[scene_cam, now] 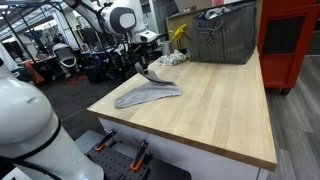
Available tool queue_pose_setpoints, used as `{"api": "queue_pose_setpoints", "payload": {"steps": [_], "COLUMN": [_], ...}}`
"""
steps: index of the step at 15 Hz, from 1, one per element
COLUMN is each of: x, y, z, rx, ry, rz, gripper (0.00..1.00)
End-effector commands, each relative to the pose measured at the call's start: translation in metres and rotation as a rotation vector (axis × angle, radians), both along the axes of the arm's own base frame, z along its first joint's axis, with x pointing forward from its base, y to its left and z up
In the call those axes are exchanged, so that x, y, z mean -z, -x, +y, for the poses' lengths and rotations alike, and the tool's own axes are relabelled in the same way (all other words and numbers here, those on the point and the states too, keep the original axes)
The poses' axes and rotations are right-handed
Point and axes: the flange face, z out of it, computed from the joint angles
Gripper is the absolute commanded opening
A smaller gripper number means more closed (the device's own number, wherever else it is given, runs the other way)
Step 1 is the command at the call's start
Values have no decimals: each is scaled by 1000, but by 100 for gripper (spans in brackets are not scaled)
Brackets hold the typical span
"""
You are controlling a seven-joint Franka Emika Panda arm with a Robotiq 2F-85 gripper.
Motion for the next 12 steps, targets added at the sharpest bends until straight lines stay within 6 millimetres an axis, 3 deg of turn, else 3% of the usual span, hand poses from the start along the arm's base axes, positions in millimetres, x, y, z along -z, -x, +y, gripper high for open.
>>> {"api": "queue_pose_setpoints", "payload": {"steps": [1, 5, 8, 12], "x": [1, 6, 9, 1], "y": [10, 38, 70, 109], "z": [-6, -13, -13, 1], "rx": [25, 95, 144, 201], "ry": [28, 43, 44, 52], "rz": [11, 40, 52, 51], "gripper": [1, 1, 1, 1]}}
